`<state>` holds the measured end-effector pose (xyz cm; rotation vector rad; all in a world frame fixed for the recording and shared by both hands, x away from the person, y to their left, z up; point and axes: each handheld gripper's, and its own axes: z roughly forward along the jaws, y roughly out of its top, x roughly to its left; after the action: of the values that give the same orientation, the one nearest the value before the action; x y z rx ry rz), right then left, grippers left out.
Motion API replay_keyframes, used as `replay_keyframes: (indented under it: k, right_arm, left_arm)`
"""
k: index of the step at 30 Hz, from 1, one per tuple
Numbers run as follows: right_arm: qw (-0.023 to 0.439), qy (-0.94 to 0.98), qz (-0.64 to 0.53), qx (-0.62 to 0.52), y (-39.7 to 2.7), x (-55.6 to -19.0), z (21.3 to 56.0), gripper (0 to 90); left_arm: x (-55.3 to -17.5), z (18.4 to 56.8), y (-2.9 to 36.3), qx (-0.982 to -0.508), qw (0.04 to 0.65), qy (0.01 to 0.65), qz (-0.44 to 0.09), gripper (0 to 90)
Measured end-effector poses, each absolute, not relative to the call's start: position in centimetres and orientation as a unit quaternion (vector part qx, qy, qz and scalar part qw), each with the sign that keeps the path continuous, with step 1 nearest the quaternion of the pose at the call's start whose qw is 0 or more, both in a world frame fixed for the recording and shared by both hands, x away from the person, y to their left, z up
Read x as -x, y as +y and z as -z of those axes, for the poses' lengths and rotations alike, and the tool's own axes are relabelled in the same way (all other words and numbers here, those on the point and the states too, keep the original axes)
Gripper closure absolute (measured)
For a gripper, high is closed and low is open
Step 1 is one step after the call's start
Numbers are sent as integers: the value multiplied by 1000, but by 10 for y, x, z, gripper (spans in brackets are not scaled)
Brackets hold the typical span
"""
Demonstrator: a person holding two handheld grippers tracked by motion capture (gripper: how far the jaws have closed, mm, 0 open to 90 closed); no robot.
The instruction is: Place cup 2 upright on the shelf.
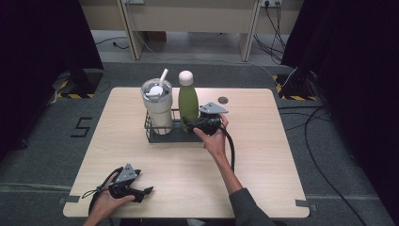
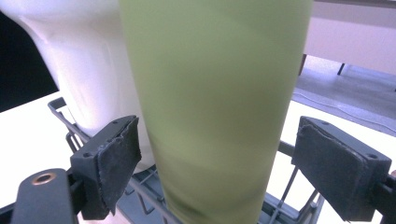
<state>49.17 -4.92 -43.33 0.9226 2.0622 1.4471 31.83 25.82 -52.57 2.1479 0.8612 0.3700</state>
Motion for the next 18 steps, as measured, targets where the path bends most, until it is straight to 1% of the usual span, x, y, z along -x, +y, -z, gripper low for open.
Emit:
replay_keyframes:
  k: [18]
  right_arm:
    - [228, 744, -536, -327, -62, -473, 427, 154]
  left_arm:
    - [-318, 526, 258, -845, 388, 339, -145, 140]
